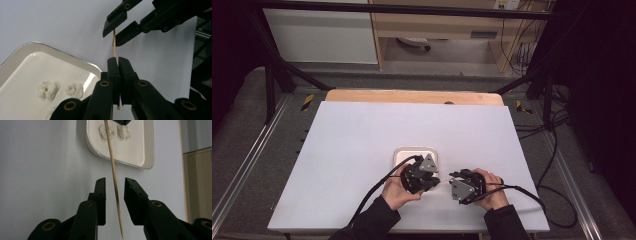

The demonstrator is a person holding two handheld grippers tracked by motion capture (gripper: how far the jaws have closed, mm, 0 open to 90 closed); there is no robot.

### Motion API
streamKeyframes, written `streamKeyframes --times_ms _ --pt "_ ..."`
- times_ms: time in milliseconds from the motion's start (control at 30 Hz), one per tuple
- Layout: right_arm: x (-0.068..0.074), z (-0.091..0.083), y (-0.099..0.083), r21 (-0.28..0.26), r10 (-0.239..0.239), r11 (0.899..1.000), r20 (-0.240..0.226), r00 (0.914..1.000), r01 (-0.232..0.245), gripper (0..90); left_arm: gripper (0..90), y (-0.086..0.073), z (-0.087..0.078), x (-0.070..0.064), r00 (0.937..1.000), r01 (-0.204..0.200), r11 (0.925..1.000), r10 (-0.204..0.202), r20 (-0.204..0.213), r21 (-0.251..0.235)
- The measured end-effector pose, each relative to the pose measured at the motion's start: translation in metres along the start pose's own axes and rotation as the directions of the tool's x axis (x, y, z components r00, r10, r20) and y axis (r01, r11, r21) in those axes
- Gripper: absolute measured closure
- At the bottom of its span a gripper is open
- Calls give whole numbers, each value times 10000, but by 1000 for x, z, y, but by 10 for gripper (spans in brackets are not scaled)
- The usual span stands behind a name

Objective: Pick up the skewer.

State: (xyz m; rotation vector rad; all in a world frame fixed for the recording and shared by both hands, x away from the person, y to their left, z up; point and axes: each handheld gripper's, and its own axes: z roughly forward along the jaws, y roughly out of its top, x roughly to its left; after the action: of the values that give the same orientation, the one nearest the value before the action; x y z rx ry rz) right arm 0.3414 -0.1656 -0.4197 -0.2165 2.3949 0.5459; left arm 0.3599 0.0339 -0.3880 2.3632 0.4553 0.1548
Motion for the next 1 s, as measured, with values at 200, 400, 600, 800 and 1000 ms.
streamKeyframes --times_ms 200,400,600,800,1000 --pt "0 0 0 32 -356 9994 -77 9993 356 810 885 0 0 -1 10000 -49 10000 49 78 -4" --pt "0 -1 -1 62 -543 9985 -58 9985 544 865 885 0 0 0 9999 -86 10000 86 96 25" --pt "2 -1 0 185 -906 9957 -55 9959 907 886 880 0 -1 2 10000 77 10000 -77 43 18" --pt "-1 -4 5 509 -1489 9875 -59 9888 1490 887 708 1 -2 6 9998 118 9983 -110 -147 567" --pt "-2 -1 9 810 -1773 9808 -104 9841 1775 887 614 6 0 10 9999 12 9863 4 -101 1652"
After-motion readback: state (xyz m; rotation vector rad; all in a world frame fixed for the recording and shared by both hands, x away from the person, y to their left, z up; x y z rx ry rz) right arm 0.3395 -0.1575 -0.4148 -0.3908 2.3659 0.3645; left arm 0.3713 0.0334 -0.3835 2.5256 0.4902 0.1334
